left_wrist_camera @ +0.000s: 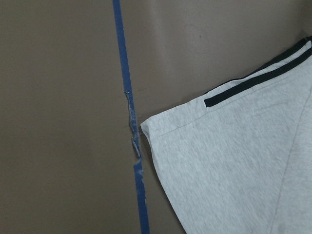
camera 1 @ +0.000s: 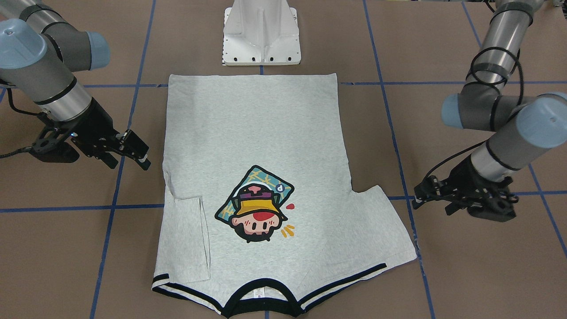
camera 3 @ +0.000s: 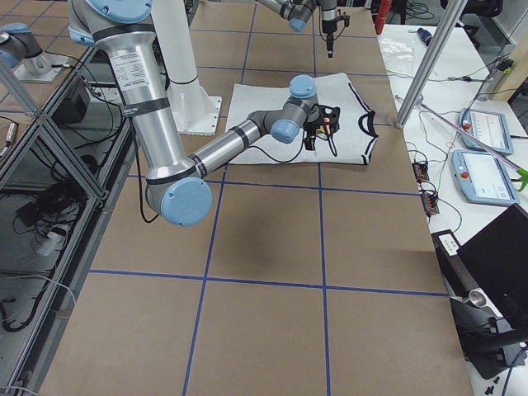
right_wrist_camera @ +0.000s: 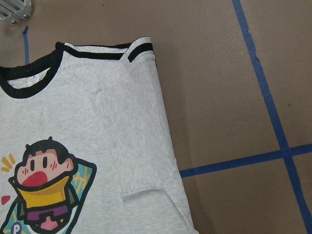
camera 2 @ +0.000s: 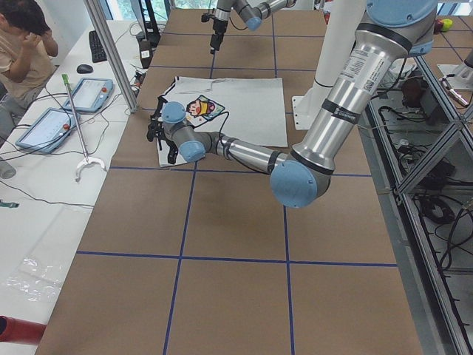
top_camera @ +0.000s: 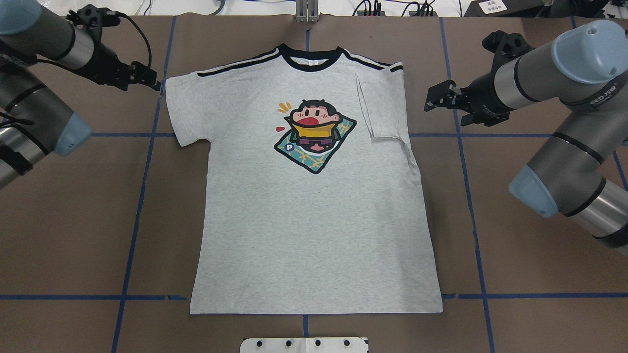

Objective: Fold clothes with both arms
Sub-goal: 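Lift the right gripper off the shirt while the left arm moves toward the shirt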

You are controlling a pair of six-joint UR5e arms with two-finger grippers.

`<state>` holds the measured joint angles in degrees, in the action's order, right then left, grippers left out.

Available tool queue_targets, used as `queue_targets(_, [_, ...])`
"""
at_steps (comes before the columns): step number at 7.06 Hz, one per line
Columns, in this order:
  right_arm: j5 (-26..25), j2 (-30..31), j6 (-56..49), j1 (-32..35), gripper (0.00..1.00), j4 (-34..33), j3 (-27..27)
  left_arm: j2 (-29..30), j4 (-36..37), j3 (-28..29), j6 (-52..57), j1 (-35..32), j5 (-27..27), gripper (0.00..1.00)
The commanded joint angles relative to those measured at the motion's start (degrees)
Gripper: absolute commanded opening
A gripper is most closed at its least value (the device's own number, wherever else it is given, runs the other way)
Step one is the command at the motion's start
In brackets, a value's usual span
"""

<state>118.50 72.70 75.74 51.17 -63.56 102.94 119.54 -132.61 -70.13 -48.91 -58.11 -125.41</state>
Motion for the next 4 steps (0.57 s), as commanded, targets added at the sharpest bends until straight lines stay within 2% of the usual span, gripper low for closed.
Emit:
queue_targets(1, [-0.6, 1.3, -0.2, 0.1, 0.99, 0.1, 2.4, 4.4, -13.1, 14.8, -4.6, 1.8, 6.6, 0.9])
queue_targets(2, [-0.8, 1.2, 0.0, 0.0, 0.99, 0.1, 3.0, 6.8, -13.3, 18.2, -5.4, 1.8, 8.6, 0.87])
queue_targets(4, [-1.0, 1.2, 0.0, 0.1, 0.99, 0.4, 3.1, 8.3, -13.3, 18.7, -5.5, 1.8, 8.6, 0.79])
